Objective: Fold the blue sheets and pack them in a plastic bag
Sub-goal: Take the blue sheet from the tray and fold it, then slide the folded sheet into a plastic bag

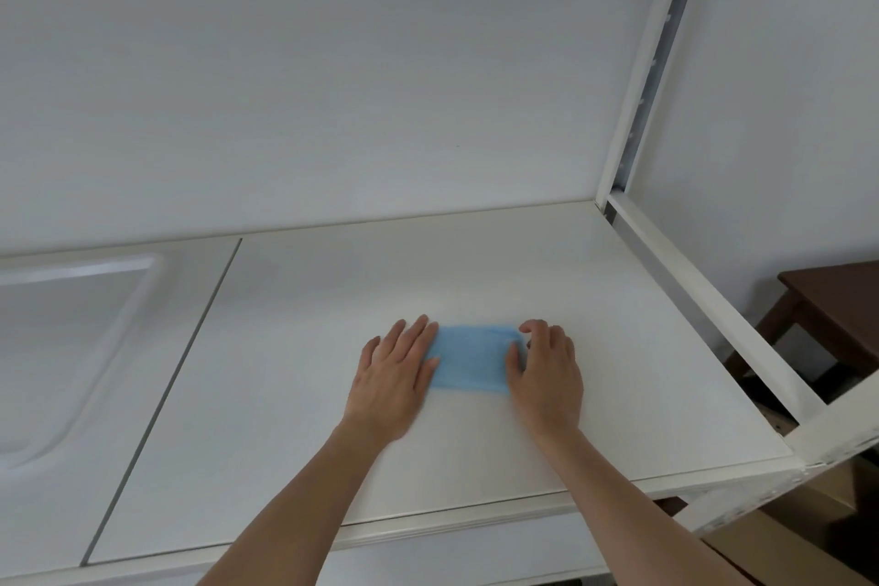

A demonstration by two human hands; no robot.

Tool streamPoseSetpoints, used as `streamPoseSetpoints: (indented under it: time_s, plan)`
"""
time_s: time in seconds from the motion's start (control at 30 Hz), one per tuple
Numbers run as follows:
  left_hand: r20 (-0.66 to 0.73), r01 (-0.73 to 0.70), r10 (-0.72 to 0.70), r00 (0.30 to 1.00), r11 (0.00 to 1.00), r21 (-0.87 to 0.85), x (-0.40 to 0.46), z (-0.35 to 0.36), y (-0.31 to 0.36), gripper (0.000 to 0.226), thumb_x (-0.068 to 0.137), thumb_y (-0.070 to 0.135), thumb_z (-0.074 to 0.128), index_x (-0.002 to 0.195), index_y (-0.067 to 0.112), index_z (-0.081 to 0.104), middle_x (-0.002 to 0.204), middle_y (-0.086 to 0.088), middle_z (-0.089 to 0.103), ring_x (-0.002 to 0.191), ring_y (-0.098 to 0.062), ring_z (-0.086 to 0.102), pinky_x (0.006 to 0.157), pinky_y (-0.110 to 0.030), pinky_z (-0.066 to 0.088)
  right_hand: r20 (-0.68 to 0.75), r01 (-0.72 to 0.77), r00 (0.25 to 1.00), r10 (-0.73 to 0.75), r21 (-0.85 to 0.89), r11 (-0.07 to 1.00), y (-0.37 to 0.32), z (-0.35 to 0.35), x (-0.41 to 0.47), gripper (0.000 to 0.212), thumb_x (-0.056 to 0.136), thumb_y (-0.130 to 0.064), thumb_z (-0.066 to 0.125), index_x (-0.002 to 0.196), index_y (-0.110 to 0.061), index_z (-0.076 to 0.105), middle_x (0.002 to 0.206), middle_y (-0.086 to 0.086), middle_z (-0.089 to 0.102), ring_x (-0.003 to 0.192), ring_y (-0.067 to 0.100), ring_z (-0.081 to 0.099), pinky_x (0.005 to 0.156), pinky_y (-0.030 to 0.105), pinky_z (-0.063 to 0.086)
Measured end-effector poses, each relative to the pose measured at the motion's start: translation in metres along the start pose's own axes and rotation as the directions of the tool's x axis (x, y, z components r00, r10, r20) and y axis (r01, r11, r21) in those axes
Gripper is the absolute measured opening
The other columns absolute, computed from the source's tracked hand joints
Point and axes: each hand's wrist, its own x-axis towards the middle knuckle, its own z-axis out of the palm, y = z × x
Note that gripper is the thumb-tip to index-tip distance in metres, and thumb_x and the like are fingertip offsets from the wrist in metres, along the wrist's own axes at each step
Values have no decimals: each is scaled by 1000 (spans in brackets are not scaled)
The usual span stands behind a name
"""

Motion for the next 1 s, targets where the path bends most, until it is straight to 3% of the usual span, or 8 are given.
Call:
streamPoseSetpoints:
  time_s: [0.1,0.23,0.37,0.53,0.63,0.7,0.8,1.0]
  plan:
    - [57,76,-74,996,996,-35,0,3,-2,63,91,55,0,151,35,4,157,21,0,147,-7,-3,118,-34,0,4,166,986,-166,-46,985,-4,1,-4,33,90,-34,41,113,-17,57,110,3,57,99,25,54,79,36,50]
    - [98,89,-86,991,996,-31,0,2,-2,60,94,53,3,151,35,-2,157,22,-7,146,-4,-10,119,-36,-5,188,354,927,-324,-158,922,-4,7,-7,55,94,-47,31,138,-18,47,145,-2,45,135,19,40,109,36,30]
    - [121,99,-96,988,995,-17,1,4,-4,59,95,53,3,151,34,-5,157,22,-7,146,-3,-9,119,-36,-6,349,305,911,-217,-219,927,-3,10,-6,83,90,-65,-1,150,-15,28,157,-1,25,146,12,17,119,37,5]
    - [151,121,-115,982,992,-25,4,4,-3,63,94,56,3,152,32,3,158,20,1,146,-3,-4,119,-38,-6,419,274,895,-153,-247,930,-5,9,-5,101,79,-70,-18,150,-11,24,158,1,22,147,11,15,118,39,2]
    - [221,151,-131,966,986,-72,11,-1,-4,59,98,53,11,152,31,7,159,18,3,146,-3,-2,120,-40,-3,479,234,871,-111,-206,950,-5,7,1,86,88,-65,-3,151,-12,22,159,-1,18,147,9,10,119,38,0]
    - [265,201,-161,951,971,-130,12,-11,-7,58,99,52,13,152,30,7,159,17,4,146,-4,-1,120,-40,-1,540,105,841,-34,-100,989,-8,3,10,68,98,-55,14,152,-14,20,160,-2,13,147,7,6,119,35,-3]
    - [228,265,-215,950,938,-221,2,-29,-23,57,100,51,16,152,29,10,159,15,6,146,-4,3,119,-40,2,455,-79,890,31,88,993,-16,-8,15,57,102,-42,24,150,-11,25,160,0,16,148,10,6,119,33,-2]
    - [123,324,-300,946,899,-296,-36,-73,-78,56,100,50,16,152,28,16,159,12,11,146,-7,8,119,-41,5,291,22,953,-86,219,976,-89,-3,-8,67,92,-46,18,143,-8,40,154,4,33,147,15,17,119,32,3]
